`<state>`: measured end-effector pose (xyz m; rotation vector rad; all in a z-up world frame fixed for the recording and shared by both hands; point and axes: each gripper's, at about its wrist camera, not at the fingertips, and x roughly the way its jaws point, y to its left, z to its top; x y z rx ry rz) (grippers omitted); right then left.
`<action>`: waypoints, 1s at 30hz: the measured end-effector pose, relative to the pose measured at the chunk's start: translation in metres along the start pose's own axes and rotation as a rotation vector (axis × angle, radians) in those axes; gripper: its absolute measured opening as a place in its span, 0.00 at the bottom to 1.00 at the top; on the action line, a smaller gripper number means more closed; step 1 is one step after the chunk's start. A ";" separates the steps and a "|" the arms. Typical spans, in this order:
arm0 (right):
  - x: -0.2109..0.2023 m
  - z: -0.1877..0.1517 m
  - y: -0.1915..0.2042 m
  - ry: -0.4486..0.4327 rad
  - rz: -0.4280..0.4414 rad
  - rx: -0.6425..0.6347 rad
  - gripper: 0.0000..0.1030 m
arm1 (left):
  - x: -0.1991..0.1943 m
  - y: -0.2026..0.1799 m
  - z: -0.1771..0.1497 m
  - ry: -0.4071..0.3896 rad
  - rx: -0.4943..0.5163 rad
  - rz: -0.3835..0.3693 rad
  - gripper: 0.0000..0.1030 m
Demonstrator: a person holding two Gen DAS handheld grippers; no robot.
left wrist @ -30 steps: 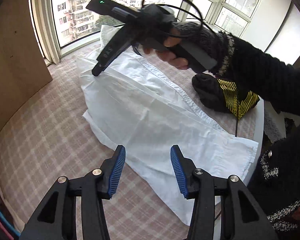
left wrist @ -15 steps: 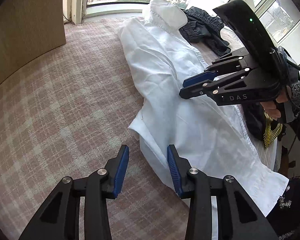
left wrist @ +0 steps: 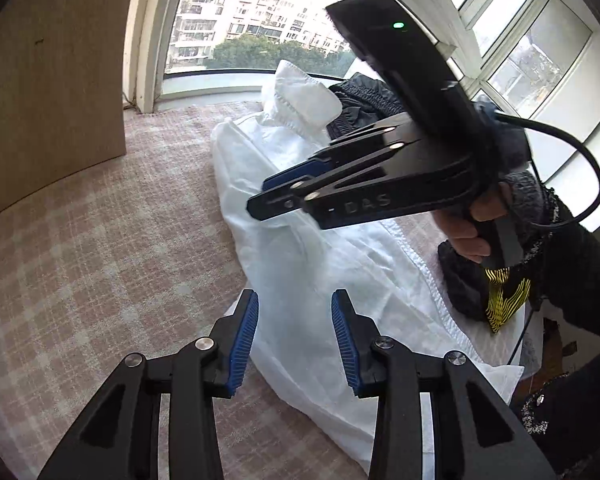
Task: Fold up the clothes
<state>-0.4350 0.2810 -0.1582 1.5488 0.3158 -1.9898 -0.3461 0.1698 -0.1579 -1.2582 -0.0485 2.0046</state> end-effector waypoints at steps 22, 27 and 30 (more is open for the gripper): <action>-0.105 -0.298 0.033 0.061 0.185 0.245 0.19 | -0.084 -0.125 -0.142 0.174 0.079 0.009 0.43; -0.068 -0.333 0.039 0.115 0.172 0.316 0.19 | -0.036 -0.132 -0.160 0.199 0.061 -0.113 0.43; -0.086 -0.349 0.030 0.094 0.151 0.368 0.19 | -0.004 -0.128 -0.175 0.276 0.087 -0.040 0.43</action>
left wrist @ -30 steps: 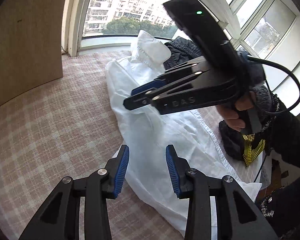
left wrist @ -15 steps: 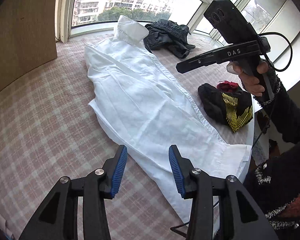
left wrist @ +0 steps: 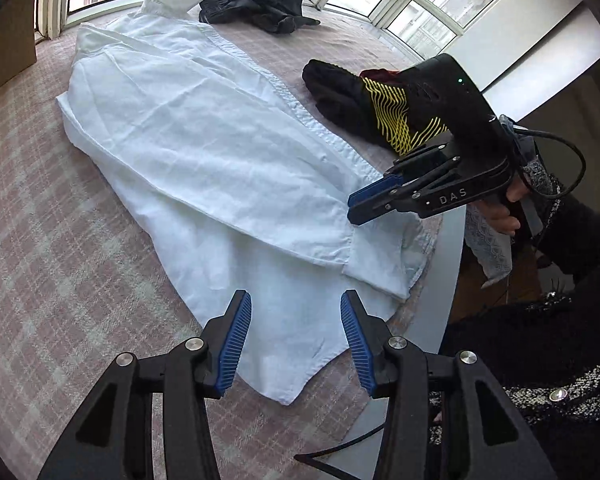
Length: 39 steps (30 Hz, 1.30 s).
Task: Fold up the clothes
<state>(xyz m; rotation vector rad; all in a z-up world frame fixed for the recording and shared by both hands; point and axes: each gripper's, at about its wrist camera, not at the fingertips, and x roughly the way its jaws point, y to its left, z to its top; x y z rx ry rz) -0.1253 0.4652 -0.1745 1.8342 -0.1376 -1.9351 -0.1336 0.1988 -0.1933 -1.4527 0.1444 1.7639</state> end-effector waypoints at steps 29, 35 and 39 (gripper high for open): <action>0.007 -0.043 -0.075 -0.034 0.252 0.381 0.18 | -0.001 -0.016 -0.002 -0.019 -0.062 0.042 0.48; -0.017 -0.061 -0.089 -0.131 0.219 0.401 0.21 | 0.002 -0.082 0.027 -0.020 0.105 -0.010 0.48; -0.018 -0.064 -0.081 -0.176 0.167 0.265 0.21 | 0.031 -0.148 0.035 0.007 0.284 -0.050 0.49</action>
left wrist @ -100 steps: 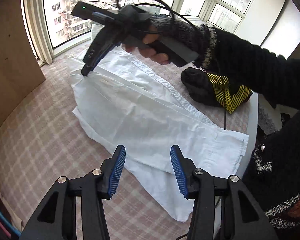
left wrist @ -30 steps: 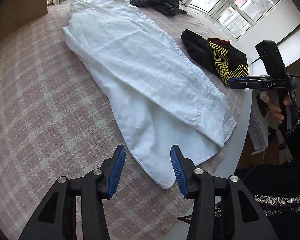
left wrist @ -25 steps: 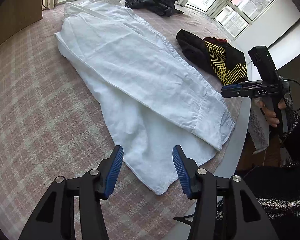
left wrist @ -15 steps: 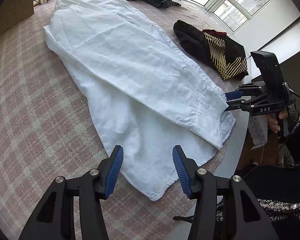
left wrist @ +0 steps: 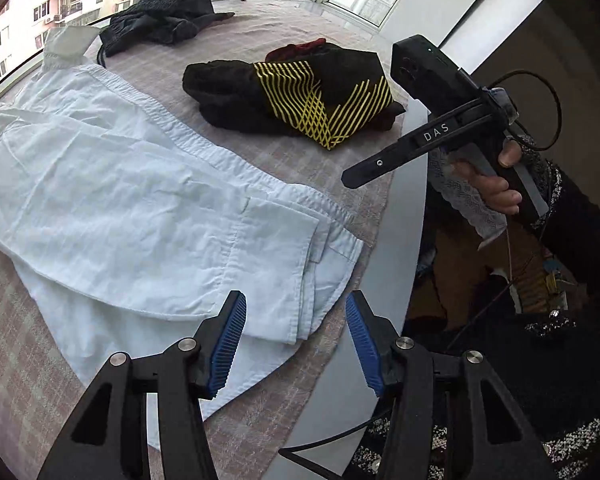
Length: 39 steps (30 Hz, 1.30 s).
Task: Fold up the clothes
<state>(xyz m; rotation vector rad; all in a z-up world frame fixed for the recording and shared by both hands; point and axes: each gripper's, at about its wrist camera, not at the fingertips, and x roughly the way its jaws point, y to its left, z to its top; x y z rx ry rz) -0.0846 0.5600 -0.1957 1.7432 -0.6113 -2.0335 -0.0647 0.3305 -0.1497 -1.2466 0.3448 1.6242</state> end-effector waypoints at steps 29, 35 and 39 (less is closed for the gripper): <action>-0.019 -0.027 -0.029 0.002 0.148 -0.085 0.04 | 0.099 -0.080 0.024 0.130 0.315 0.300 0.39; -0.024 -0.026 -0.021 -0.037 0.003 -0.202 0.23 | 0.081 -0.061 0.027 0.094 0.220 0.291 0.10; -0.013 -0.017 -0.024 -0.023 -0.023 -0.202 0.26 | 0.067 -0.049 0.029 0.069 0.177 0.309 0.10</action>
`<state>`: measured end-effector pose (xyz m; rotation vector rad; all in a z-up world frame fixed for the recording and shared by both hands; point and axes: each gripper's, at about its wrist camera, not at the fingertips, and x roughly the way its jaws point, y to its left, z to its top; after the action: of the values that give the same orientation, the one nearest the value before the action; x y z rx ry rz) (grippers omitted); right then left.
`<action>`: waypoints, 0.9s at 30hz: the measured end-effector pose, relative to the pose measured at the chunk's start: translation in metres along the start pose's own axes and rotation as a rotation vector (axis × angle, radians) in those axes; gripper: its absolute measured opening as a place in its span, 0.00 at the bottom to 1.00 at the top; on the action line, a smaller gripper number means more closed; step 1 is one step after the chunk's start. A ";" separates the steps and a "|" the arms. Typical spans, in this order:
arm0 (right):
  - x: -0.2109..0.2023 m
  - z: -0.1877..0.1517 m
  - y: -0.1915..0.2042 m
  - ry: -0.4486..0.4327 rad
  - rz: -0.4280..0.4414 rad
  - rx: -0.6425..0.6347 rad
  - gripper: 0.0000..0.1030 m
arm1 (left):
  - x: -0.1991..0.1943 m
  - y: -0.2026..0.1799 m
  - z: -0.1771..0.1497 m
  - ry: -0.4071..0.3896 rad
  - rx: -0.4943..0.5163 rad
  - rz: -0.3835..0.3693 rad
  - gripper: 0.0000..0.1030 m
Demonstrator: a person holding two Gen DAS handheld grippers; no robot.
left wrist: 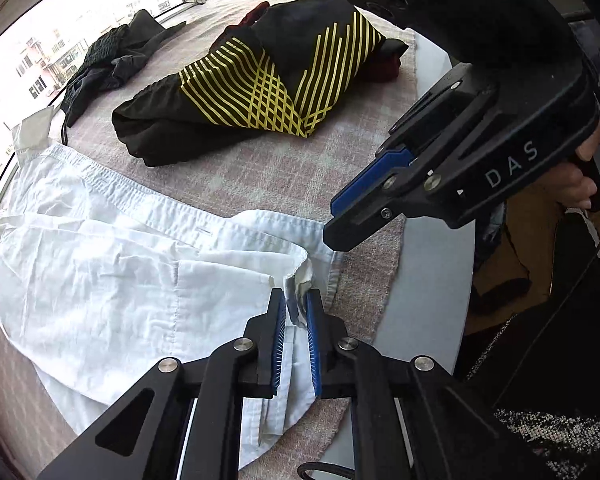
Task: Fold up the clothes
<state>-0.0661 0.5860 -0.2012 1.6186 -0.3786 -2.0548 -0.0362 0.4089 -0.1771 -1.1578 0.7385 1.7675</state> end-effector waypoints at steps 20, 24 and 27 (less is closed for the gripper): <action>0.026 -0.031 -0.042 0.020 0.285 0.262 0.03 | -0.024 0.006 -0.018 -0.040 -0.044 0.002 0.17; 0.012 -0.023 -0.010 0.079 0.070 0.088 0.08 | -0.029 0.016 -0.027 -0.038 -0.075 0.030 0.23; -0.014 -0.009 0.014 -0.021 -0.085 -0.014 0.10 | -0.035 0.033 -0.035 -0.049 -0.122 0.076 0.32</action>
<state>-0.0525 0.5825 -0.1852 1.6322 -0.3072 -2.1342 -0.0454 0.3533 -0.1585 -1.1759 0.6615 1.9199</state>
